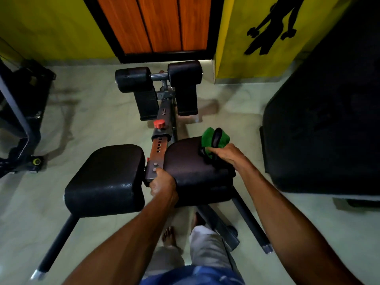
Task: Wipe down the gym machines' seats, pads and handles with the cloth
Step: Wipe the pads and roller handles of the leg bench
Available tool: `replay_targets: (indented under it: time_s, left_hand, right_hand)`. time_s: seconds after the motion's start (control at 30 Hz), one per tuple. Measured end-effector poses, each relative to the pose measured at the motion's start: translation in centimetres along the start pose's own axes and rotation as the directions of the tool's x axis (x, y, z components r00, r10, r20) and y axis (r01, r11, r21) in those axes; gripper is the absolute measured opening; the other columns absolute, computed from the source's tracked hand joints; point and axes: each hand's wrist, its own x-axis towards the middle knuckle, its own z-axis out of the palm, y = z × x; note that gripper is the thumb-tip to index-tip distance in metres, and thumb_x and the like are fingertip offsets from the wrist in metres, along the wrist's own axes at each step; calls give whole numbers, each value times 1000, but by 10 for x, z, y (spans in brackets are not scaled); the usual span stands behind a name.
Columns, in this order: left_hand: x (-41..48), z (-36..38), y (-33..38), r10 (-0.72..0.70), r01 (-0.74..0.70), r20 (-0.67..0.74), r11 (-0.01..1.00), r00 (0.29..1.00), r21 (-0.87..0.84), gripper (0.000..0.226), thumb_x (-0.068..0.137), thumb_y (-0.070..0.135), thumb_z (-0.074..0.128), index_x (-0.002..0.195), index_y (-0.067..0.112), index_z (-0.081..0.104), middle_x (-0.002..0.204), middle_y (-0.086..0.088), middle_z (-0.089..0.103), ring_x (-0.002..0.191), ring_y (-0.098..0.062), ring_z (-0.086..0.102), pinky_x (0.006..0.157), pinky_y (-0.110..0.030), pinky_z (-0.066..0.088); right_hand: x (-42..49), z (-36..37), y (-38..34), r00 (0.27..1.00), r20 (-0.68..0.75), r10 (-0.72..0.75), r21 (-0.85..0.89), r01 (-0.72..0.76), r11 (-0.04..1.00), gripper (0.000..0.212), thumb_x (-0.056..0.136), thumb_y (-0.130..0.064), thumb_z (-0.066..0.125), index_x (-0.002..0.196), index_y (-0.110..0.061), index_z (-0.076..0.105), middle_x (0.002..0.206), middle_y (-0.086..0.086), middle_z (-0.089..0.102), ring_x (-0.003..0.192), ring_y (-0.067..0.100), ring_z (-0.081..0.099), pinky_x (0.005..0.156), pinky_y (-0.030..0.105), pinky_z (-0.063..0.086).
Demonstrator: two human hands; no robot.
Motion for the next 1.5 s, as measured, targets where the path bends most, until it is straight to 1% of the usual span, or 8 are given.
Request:
replay_targets:
  time_s: [0.3,0.5,0.67,0.73,0.87,0.97,1.27,1.5]
  left_hand:
    - [4,-23,-10,17,87,502,979,865,-183,67,91,65,42,131,14,59,115,-12,68,98,-35,65,84,-46,56]
    - [9,-56,-25,82,-91,670,996,738,-22,52,94,65,40,103,19,64,110,-6,65,101,-24,58,81,-35,49]
    - [18,-76,-35,126,-169,737,986,664,-16,40,99,48,43,118,21,65,111,-3,69,100,-17,62,59,-29,55]
    - [18,-83,-37,123,-161,753,987,646,-23,37,102,43,40,120,21,63,104,-1,68,93,-13,62,58,-29,55]
    - [27,-88,-43,102,-67,771,995,629,-77,65,100,61,24,133,17,59,125,-4,65,113,-17,58,105,-41,43]
    - [32,-87,-45,79,66,776,986,626,-154,76,98,67,18,128,11,60,105,-7,68,95,-21,62,86,-36,49]
    - [34,-86,-49,71,318,750,876,658,-362,62,96,62,33,107,11,67,84,-16,75,95,-31,61,105,-44,41]
    - [39,-73,-53,120,380,679,752,724,-539,57,93,52,44,127,10,62,123,-17,63,118,-31,56,116,-44,33]
  right_hand:
    - [-114,27,47,915,-364,-172,96,221,971,72,76,-60,81,123,-7,67,115,13,73,108,32,68,76,29,49]
    - [-136,130,128,762,-630,-151,240,376,895,91,83,-79,62,123,3,66,114,17,72,112,32,68,93,38,55]
    - [-144,171,137,607,-728,-318,-41,425,904,74,95,-45,67,135,15,52,133,36,57,130,49,53,109,51,46]
    - [-148,178,141,531,-676,-511,-288,448,846,76,87,-29,79,142,13,45,147,35,44,144,50,35,118,59,34]
    - [-150,187,139,424,-508,-750,-603,446,661,76,72,-17,87,135,4,50,145,27,50,145,49,34,115,70,28]
    - [-150,187,113,366,-330,-870,-711,510,484,85,68,-20,86,142,-6,46,149,17,49,150,43,26,121,65,20]
    - [-142,151,52,155,173,-973,-765,643,-33,73,87,-33,64,156,-22,42,168,1,27,157,29,18,127,49,11]
    - [-124,129,-5,162,438,-884,-665,720,-198,71,71,-47,78,134,-18,63,151,7,52,149,32,35,124,51,22]
